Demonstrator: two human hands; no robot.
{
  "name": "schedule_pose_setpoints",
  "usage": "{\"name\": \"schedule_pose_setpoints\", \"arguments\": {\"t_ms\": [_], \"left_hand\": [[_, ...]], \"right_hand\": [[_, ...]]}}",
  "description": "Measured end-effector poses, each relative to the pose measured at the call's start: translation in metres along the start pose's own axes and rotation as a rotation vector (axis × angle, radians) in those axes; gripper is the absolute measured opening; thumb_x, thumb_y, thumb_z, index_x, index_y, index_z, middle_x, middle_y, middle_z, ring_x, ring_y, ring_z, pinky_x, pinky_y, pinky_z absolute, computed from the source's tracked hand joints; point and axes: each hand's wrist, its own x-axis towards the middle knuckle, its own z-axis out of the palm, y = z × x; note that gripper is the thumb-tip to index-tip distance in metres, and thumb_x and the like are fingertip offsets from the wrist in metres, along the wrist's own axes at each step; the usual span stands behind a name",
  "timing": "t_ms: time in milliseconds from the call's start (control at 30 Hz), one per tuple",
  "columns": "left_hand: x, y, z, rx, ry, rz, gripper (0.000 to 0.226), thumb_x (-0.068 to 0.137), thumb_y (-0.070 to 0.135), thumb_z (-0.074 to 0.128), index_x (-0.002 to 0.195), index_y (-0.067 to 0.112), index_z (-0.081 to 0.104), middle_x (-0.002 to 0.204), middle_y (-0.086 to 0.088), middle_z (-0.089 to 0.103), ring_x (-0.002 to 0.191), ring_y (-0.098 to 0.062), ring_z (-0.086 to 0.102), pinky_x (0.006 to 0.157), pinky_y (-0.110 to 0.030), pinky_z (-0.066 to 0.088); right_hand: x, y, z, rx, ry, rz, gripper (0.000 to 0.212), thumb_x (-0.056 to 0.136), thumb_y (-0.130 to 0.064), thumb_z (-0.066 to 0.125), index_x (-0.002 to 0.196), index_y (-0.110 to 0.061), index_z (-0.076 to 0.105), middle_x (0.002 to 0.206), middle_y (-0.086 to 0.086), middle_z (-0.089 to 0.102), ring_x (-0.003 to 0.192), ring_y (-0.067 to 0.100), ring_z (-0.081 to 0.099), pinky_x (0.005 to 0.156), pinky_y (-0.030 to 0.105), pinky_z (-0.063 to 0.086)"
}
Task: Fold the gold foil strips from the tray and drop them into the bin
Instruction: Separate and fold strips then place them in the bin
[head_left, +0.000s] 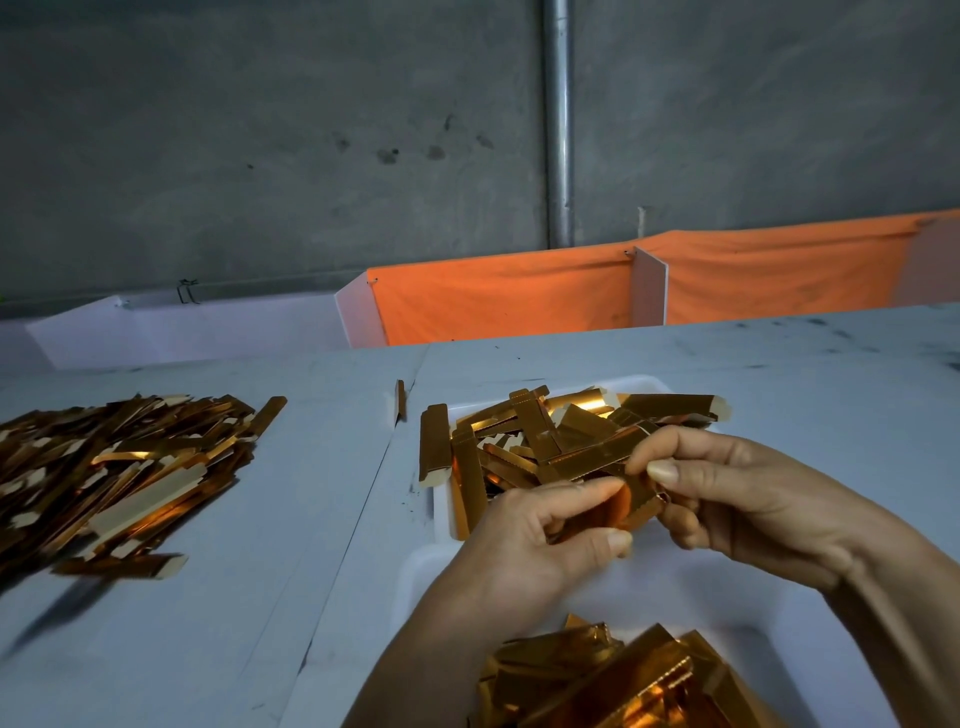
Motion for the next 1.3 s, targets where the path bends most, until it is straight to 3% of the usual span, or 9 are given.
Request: {"name": "schedule_pose_setpoints", "arguments": {"t_ms": [167,367,500,733,867,967,1033,1133,1300], "left_hand": [[-0.001,-0.001,0.001,-0.035,-0.001,0.002,0.049,0.084,0.031,0.066,0.131,0.028,0.055,0.125,0.004,0.061,0.122,-0.012,0.053,0.106,-0.038,0.041],[-0.001,0.001,0.003,-0.043,-0.032,0.0,0.044,0.082,0.031,0.065,0.125,0.032,0.058,0.119,0.01,0.063,0.116,-0.013,0.056,0.104,-0.04,0.043],[-0.001,0.003,0.002,-0.126,-0.018,0.014,0.033,0.08,0.03,0.066,0.11,0.043,0.063,0.108,0.005,0.069,0.108,-0.01,0.062,0.099,-0.031,0.047],[0.0,0.001,0.003,-0.1,-0.026,-0.018,0.038,0.077,0.033,0.069,0.114,0.031,0.061,0.108,0.005,0.067,0.107,-0.01,0.061,0.099,-0.038,0.047],[0.001,0.002,0.004,-0.032,0.017,-0.016,0.033,0.081,0.028,0.068,0.112,0.035,0.061,0.104,0.013,0.066,0.104,-0.002,0.059,0.095,-0.028,0.047],[0.002,0.004,0.007,0.046,0.07,-0.024,0.031,0.085,0.028,0.067,0.109,0.045,0.057,0.11,0.021,0.062,0.112,0.001,0.053,0.101,-0.034,0.043],[0.002,0.006,0.008,0.076,0.123,0.02,0.034,0.085,0.027,0.068,0.107,0.049,0.055,0.116,0.024,0.055,0.117,0.002,0.048,0.102,-0.033,0.042],[0.002,0.011,0.01,0.111,0.213,0.157,0.041,0.084,0.019,0.069,0.106,0.05,0.054,0.122,0.03,0.047,0.122,0.005,0.041,0.101,-0.023,0.038],[0.003,0.015,0.017,0.339,0.206,0.238,0.04,0.084,0.013,0.062,0.114,0.039,0.055,0.139,0.028,0.031,0.137,0.005,0.013,0.114,-0.04,0.023]], "right_hand": [[0.002,0.002,0.0,0.007,-0.01,0.02,0.048,0.051,-0.034,0.094,0.085,-0.01,0.071,0.057,0.003,0.045,0.049,0.012,0.052,0.049,0.02,0.048],[0.003,0.006,0.0,0.021,-0.026,0.049,0.042,0.051,-0.034,0.094,0.071,-0.01,0.066,0.054,0.001,0.042,0.047,0.011,0.05,0.047,0.019,0.046],[0.006,0.009,0.002,0.118,-0.033,0.054,0.048,0.053,-0.036,0.093,0.085,-0.009,0.07,0.055,0.003,0.043,0.048,0.011,0.051,0.047,0.02,0.048],[0.007,0.009,0.004,0.041,0.003,0.059,0.05,0.051,-0.036,0.093,0.082,-0.005,0.069,0.057,0.005,0.045,0.045,0.011,0.047,0.045,0.019,0.045],[0.008,0.009,0.006,-0.035,0.051,0.06,0.044,0.069,-0.033,0.079,0.091,0.001,0.062,0.055,0.005,0.043,0.044,0.012,0.049,0.045,0.019,0.045],[0.008,0.007,0.006,0.002,0.056,0.098,0.053,0.078,-0.054,0.069,0.098,-0.005,0.066,0.059,0.006,0.046,0.049,0.015,0.053,0.047,0.023,0.048],[0.008,0.006,0.002,0.019,0.095,0.155,0.06,0.08,-0.06,0.055,0.103,-0.005,0.063,0.064,0.01,0.053,0.054,0.019,0.058,0.05,0.027,0.051],[0.009,0.01,0.002,0.012,0.09,0.292,0.07,0.074,-0.062,0.055,0.108,-0.001,0.063,0.081,0.022,0.065,0.069,0.029,0.069,0.057,0.032,0.057],[0.01,0.012,0.004,0.085,-0.041,0.27,0.04,0.081,-0.032,0.074,0.11,-0.005,0.069,0.108,0.025,0.067,0.094,0.03,0.068,0.088,0.044,0.056]]}}
